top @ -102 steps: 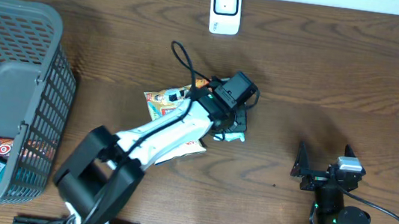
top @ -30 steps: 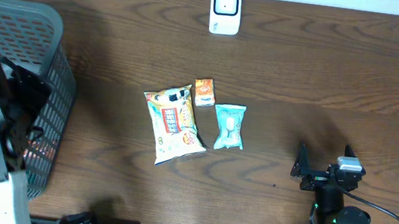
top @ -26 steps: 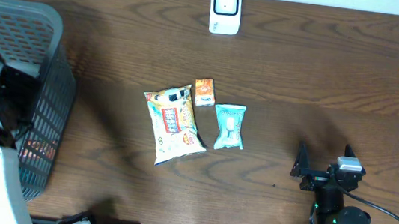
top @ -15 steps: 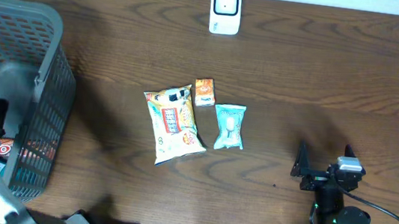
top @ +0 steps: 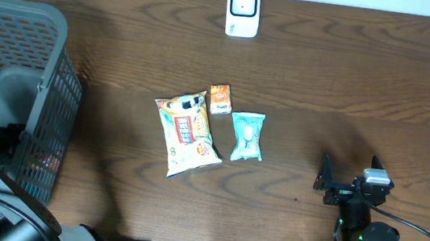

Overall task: Scan the item barcode
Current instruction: 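Reach the left gripper back into the basket toward the TOP chocolate bar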

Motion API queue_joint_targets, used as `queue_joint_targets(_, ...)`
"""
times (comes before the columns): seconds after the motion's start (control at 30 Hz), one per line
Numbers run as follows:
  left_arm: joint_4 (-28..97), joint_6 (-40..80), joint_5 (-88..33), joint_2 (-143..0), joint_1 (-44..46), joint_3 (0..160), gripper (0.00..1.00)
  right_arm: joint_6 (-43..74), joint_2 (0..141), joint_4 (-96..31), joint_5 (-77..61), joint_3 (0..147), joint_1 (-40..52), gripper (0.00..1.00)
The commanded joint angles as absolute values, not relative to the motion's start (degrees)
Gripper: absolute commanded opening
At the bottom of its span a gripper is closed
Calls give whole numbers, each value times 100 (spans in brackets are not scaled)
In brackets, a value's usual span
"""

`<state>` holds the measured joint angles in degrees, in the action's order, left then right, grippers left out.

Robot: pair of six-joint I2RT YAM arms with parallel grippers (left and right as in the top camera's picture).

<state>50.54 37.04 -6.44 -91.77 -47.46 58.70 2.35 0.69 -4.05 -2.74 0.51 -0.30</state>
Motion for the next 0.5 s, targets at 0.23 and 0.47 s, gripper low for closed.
queue_joint_targets(0.23,3981,3487,-685,-9231,-4762,4884,92,209,38,-416,-248,32,10,99)
queue_joint_targets(0.47,3994,3374,-718,-9231,-4762,4853,19,209,38,-416,-248,32,10,99)
